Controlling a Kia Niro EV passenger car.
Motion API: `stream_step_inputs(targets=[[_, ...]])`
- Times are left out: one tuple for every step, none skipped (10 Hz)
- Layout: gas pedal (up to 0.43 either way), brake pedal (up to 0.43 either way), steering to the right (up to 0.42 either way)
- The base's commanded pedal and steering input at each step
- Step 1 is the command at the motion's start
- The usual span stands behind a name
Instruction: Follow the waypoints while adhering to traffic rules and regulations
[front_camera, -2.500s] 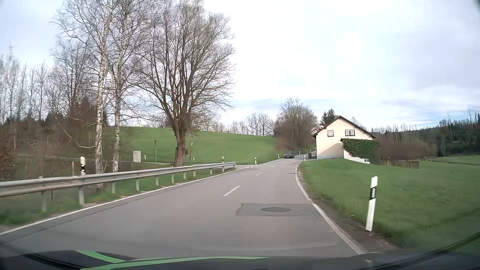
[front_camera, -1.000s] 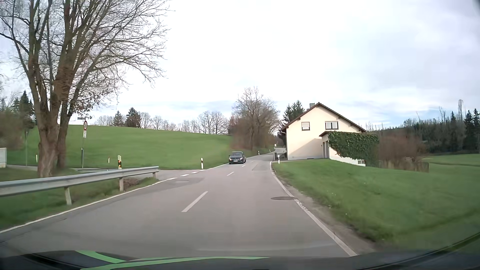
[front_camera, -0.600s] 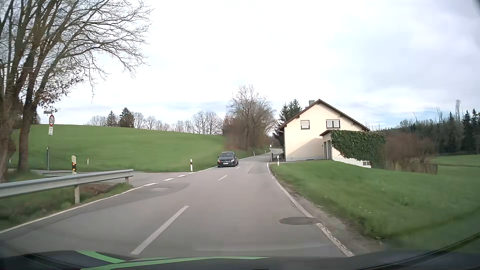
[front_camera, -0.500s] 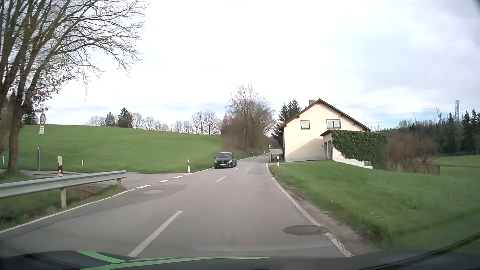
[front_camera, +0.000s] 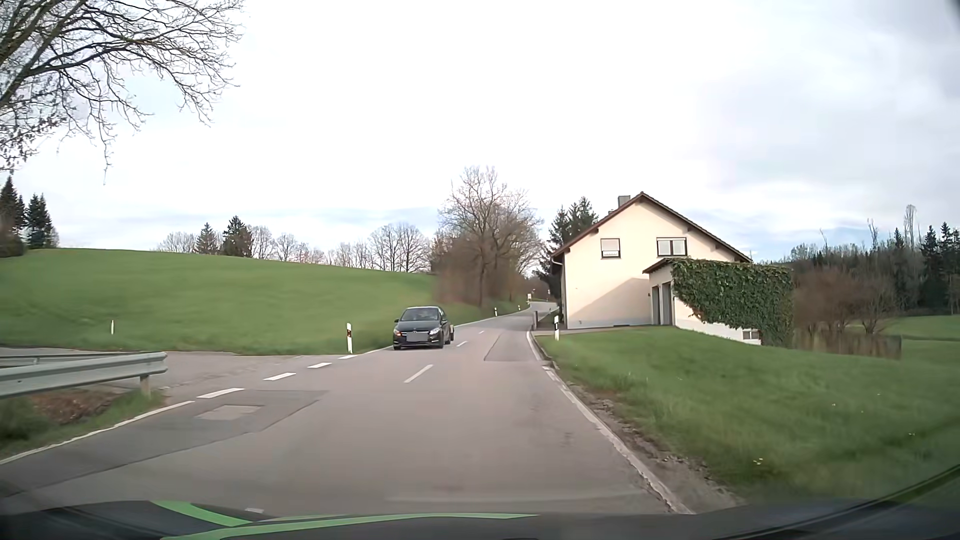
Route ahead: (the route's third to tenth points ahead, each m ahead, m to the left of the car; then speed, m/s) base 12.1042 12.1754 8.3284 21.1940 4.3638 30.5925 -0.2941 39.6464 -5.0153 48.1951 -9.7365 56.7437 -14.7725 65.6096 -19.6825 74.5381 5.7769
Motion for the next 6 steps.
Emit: stream_step_inputs(targets=[[0.000,0.232,0.026],[0.000,0.207,0.023],[0.000,0.195,0.020],[0.000,0.177,0.018],[0.000,0.159,0.018],[0.000,0.152,0.015]])
